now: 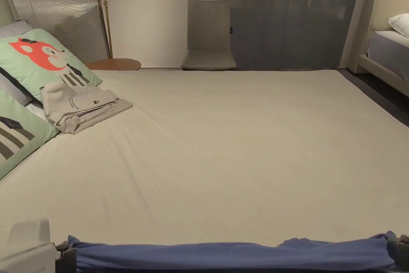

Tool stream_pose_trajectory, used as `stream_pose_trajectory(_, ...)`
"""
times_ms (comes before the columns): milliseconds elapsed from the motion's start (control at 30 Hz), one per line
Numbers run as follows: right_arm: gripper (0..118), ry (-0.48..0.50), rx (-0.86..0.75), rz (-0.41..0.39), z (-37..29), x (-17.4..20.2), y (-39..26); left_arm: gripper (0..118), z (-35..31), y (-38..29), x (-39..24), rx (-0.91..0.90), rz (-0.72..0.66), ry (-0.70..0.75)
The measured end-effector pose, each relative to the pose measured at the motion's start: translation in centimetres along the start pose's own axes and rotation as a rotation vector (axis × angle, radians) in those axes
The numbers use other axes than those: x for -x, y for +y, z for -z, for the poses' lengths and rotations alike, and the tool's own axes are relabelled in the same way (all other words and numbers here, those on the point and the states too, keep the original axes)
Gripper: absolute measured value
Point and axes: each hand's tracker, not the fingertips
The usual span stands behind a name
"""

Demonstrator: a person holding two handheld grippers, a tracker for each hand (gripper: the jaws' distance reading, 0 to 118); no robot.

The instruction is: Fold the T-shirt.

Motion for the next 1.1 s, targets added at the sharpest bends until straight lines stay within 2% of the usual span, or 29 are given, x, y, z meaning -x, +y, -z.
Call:
stream_pose_trajectory(100,5,-0.009,0.065,0.025,1.0,-0.7,-3.2,5,0.3,-3.2,0.8,0.049,-0.023,0.004)
stream_pose_trajectory(233,5,-0.028,0.109,0.015,2.2,-1.1,-5.7,5,1.0,-6.0,1.1,0.085,-0.02,0.023)
stream_pose_trajectory(433,6,-0.045,0.122,0.014,3.0,-1.3,-7.2,5,1.4,-6.9,1.3,0.087,-0.044,0.03)
stream_pose_trajectory(467,8,-0.047,0.121,0.014,2.8,-1.4,-7.3,13,1.3,-6.8,1.3,0.085,-0.049,0.028)
stream_pose_trajectory(500,20,-0.048,0.116,0.014,2.7,-1.3,-7.3,26,1.1,-6.7,1.3,0.078,-0.051,0.027)
stream_pose_trajectory(533,44,-0.053,0.106,0.017,2.5,-1.3,-7.3,46,0.7,-6.6,1.3,0.062,-0.051,0.024)
stream_pose_trajectory(567,79,-0.074,0.081,0.017,2.1,-1.1,-7.1,79,-0.1,-6.3,1.2,0.035,-0.048,0.029)
stream_pose_trajectory(667,93,-0.123,-0.092,-0.01,0.0,-0.2,-6.0,99,-2.4,-4.8,0.6,-0.096,-0.064,0.033)
stream_pose_trajectory(700,96,-0.129,-0.164,-0.008,-0.8,0.3,-5.4,109,-3.6,-4.1,-0.1,-0.166,-0.058,0.024)
stream_pose_trajectory(733,95,-0.137,-0.228,-0.006,-1.6,0.9,-4.7,110,-4.6,-3.4,-0.7,-0.232,-0.049,0.025)
stream_pose_trajectory(900,95,-0.187,-0.569,0.001,-5.3,5.2,-1.3,110,-8.6,0.2,-4.2,-0.473,-0.03,-0.005)
stream_pose_trajectory(933,95,-0.186,-0.614,-0.004,-5.8,5.9,-0.9,108,-9.1,0.6,-4.8,-0.5,-0.022,-0.01)
stream_pose_trajectory(967,93,-0.179,-0.663,-0.017,-6.2,6.8,-0.7,100,-9.7,0.8,-5.6,-0.545,-0.016,-0.021)
stream_pose_trajectory(1000,86,-0.175,-0.699,-0.026,-6.4,7.5,-0.5,86,-10.1,0.9,-6.1,-0.577,-0.009,-0.03)
stream_pose_trajectory(1033,74,-0.181,-0.732,-0.037,-6.6,8.4,-0.5,66,-10.5,1.0,-6.8,-0.608,0.013,-0.02)
stream_pose_trajectory(1067,47,-0.18,-0.756,-0.056,-6.8,9.3,-0.5,33,-10.8,1.1,-7.4,-0.631,0.025,-0.011)
stream_pose_trajectory(1100,24,-0.176,-0.773,-0.073,-6.9,9.9,-0.6,10,-10.9,0.9,-7.8,-0.652,0.032,-0.016)
